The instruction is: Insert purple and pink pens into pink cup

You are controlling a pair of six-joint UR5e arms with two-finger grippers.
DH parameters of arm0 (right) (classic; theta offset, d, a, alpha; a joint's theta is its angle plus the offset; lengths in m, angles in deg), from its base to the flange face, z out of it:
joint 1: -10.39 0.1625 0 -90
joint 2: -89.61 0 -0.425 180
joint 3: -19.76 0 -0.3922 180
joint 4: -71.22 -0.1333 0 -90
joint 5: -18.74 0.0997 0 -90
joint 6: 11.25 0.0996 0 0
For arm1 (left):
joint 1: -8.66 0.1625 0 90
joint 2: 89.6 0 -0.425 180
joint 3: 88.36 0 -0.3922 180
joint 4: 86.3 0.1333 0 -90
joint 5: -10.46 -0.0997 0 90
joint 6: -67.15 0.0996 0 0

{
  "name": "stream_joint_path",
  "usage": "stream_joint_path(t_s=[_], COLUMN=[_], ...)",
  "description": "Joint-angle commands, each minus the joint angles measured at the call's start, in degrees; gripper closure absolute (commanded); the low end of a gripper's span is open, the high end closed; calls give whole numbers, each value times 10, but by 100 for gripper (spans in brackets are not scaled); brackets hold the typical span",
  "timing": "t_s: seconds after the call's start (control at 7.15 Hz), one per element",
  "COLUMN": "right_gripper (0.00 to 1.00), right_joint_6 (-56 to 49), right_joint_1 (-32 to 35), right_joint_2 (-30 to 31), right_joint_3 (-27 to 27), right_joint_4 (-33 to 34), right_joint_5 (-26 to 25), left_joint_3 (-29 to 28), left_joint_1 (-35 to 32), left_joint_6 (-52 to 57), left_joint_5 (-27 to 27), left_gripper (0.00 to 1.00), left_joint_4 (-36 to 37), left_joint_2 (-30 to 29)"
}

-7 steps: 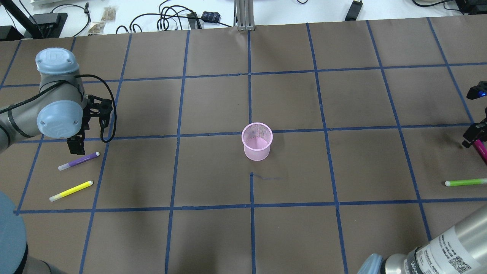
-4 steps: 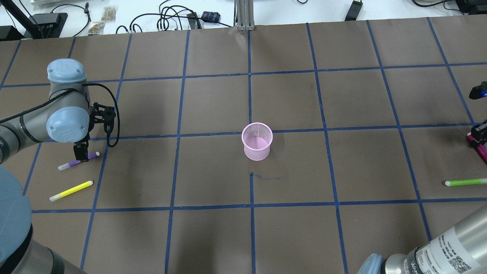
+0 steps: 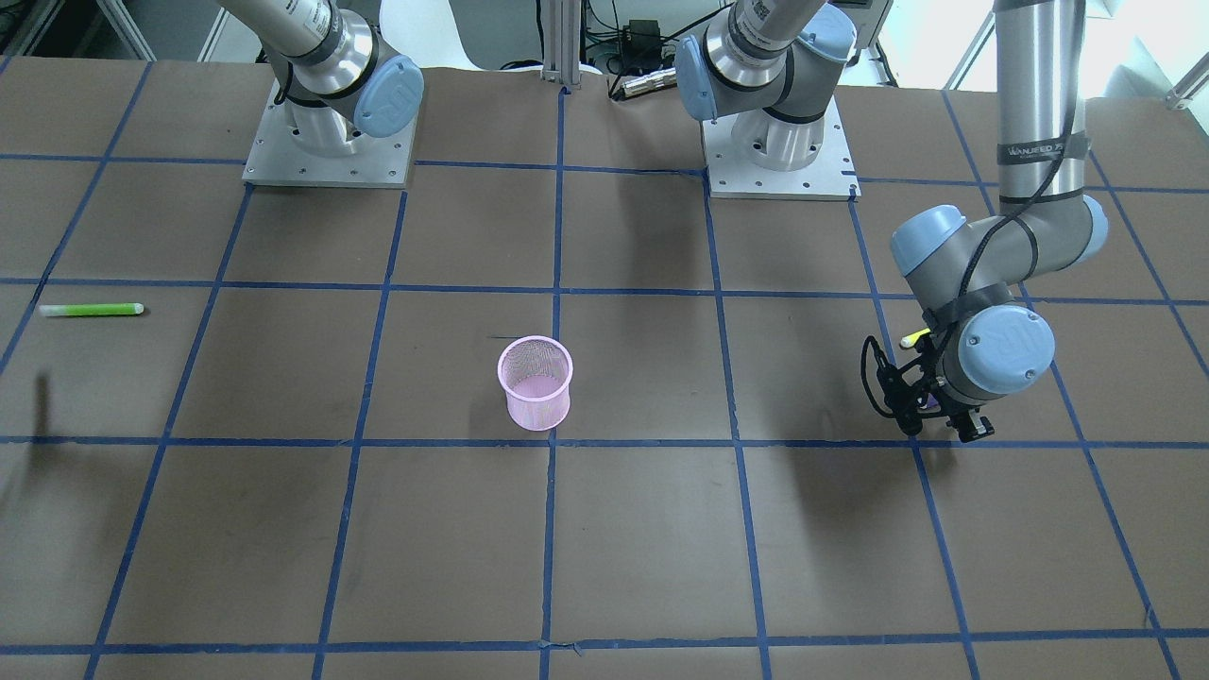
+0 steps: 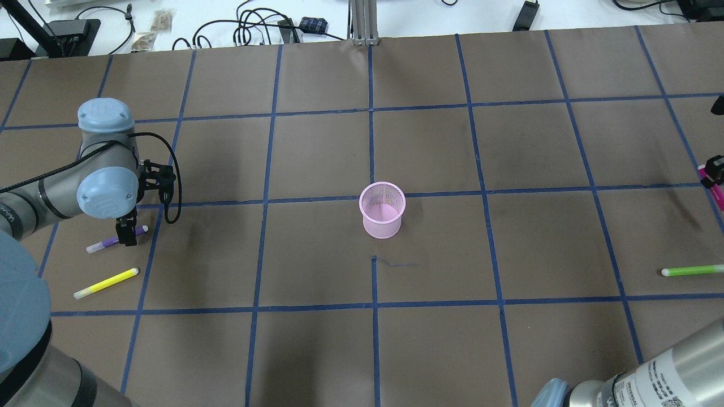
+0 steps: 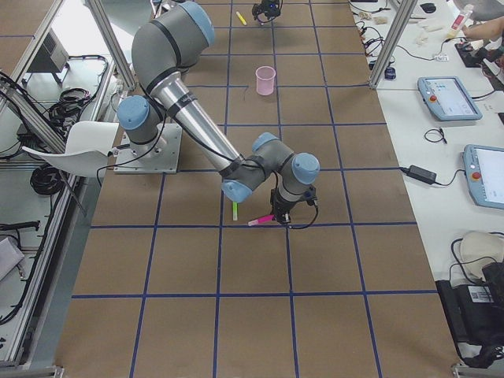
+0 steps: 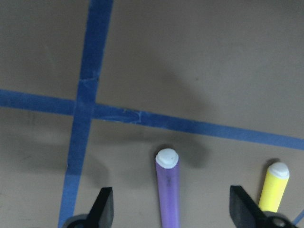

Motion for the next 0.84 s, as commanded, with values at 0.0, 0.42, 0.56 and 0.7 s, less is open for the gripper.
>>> stream_joint_path(t_s=[0.0, 0.42, 0.56, 0.7], right_gripper=[100, 100, 100, 100], right_joint_6=[0, 104, 231, 365], right_joint_1=[56, 164, 236, 318], right_joint_2=[100, 268, 285, 286], right_joint_3=[18, 194, 231, 257], right_joint_4=[-11, 67, 179, 288], right_joint_5=[146, 324, 327, 307], left_joint_3=[3, 4, 8, 18], left_joint_1=[0, -1, -1, -1], left_joint_6=[0, 1, 1, 1], left_joint_5=[1, 4, 3, 1], left_gripper=[29, 34, 36, 54], left_joint_4=[1, 2, 7, 22], left_joint_2=[-1, -4, -4, -4])
